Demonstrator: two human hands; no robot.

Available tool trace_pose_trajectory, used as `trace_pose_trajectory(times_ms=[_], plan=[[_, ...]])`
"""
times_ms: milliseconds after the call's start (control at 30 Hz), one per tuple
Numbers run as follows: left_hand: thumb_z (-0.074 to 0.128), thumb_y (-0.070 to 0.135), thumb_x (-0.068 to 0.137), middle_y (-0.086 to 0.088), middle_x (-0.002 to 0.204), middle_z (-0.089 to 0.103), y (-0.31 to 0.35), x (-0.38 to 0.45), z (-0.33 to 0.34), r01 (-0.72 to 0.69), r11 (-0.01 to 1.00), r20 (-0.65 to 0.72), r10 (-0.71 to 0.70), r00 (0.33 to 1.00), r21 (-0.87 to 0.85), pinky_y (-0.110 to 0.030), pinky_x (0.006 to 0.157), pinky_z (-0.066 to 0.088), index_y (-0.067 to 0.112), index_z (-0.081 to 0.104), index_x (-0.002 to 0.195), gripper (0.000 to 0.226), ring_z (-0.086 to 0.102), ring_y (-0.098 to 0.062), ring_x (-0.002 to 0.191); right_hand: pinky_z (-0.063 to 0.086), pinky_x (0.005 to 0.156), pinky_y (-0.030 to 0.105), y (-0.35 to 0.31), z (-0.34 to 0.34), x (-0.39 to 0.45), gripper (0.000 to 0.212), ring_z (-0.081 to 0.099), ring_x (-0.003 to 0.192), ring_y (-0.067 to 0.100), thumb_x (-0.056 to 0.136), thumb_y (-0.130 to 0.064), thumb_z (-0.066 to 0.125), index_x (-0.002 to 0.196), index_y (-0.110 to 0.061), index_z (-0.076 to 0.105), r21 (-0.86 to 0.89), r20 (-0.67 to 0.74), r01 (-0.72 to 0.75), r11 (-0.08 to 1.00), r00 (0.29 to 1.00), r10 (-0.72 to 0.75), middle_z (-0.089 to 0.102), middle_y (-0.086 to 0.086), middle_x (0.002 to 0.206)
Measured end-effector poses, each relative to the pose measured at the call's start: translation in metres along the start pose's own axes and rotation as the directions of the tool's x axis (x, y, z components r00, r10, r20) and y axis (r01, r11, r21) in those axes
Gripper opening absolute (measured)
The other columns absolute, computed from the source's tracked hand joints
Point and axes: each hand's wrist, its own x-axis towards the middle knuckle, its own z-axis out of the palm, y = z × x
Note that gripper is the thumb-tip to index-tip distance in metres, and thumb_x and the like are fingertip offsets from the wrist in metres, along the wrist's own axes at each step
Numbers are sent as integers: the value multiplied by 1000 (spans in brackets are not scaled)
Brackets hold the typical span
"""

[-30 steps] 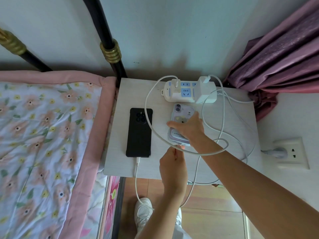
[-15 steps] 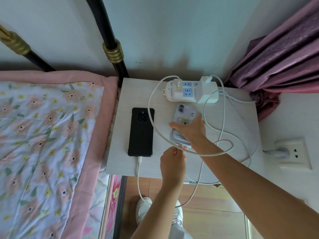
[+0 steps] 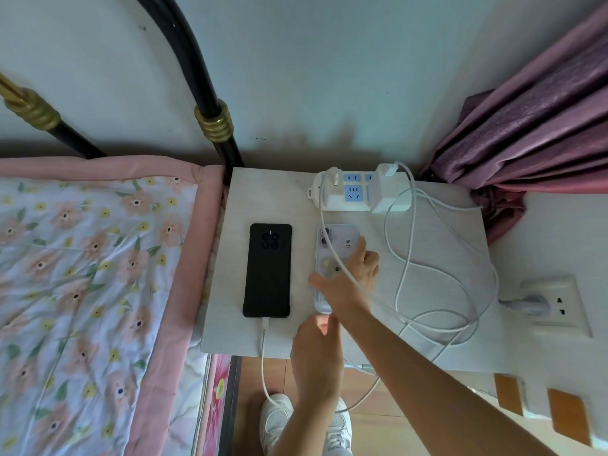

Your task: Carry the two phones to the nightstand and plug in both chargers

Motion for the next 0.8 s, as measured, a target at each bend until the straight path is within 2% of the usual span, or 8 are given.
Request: trace_pose_trajectory(times_ms=[133, 233, 333, 500, 567, 633, 733, 800], plan=[[46, 42, 91, 11, 95, 65, -24, 1, -9, -82, 984, -93, 97, 991, 156, -27, 83, 51, 29, 60, 96, 20, 61, -8, 92, 41, 85, 31, 1, 8, -8, 109, 30, 115, 29, 57, -19, 79, 145, -12, 14, -34, -27, 36, 999, 999, -37, 29, 13, 128], [46, 39, 92, 11, 96, 64, -24, 3, -17, -90, 976, -73, 106, 992, 198, -26, 82, 50, 33, 54, 94, 10, 61, -8, 92, 42, 88, 31, -1, 10, -9, 105, 30, 120, 27, 62, -23, 77, 146, -10, 14, -57, -41, 44, 997, 998, -47, 28, 11, 132], [45, 40, 93, 13, 101, 63, -13, 14, -23, -167, 960, -76, 188, 979, 223, -24, 86, 52, 32, 55, 103, 16, 61, -7, 95, 41, 94, 29, -3, 10, -11, 91, 29, 129, 26, 75, -24, 70, 146, -8, 17, -81, -51, 69, 994, 996, -73, 28, 10, 143], [45, 31, 95, 15, 93, 62, 26, 33, -42, -304, 914, -70, 334, 940, 267, -10, 67, 43, 32, 57, 96, 13, 59, -4, 90, 32, 110, 31, -13, -4, -15, 90, 21, 141, 23, 83, -45, 64, 149, -17, 10, -191, 99, 76, 979, 993, -58, 16, 4, 155], [46, 29, 94, 15, 89, 62, 45, 34, -57, -351, 886, -78, 390, 918, 303, -12, 63, 40, 32, 57, 92, 11, 58, -2, 86, 43, 100, 33, -25, -17, -22, 77, 40, 127, 20, 79, -51, 66, 141, -23, 29, -135, 126, 43, 990, 992, -26, 37, 1, 142], [47, 29, 93, 13, 83, 63, 68, 28, -76, -370, 860, -96, 426, 900, 351, -14, 60, 39, 28, 58, 89, 11, 58, -3, 79, 49, 89, 28, -39, -39, -35, 52, 52, 112, 15, 81, -43, 66, 126, -26, 46, -118, 128, 84, 989, 989, -69, 51, -3, 126], [48, 29, 92, 12, 77, 62, 102, 22, -107, -399, 828, -117, 476, 872, 394, -19, 60, 46, 30, 57, 83, 13, 58, -3, 73, 47, 86, 19, -66, -75, -58, 17, 58, 96, 6, 84, -28, 59, 102, -30, 60, -115, 225, 152, 982, 967, -123, 62, -9, 108], [52, 28, 92, 13, 79, 61, 131, 8, -132, -480, 779, -111, 562, 820, 403, -25, 68, 51, 29, 57, 84, 9, 58, -3, 77, 46, 92, 17, -93, -96, -82, 9, 61, 93, 1, 84, -29, 57, 85, -33, 65, -97, 291, 216, 972, 940, -180, 67, -13, 97]])
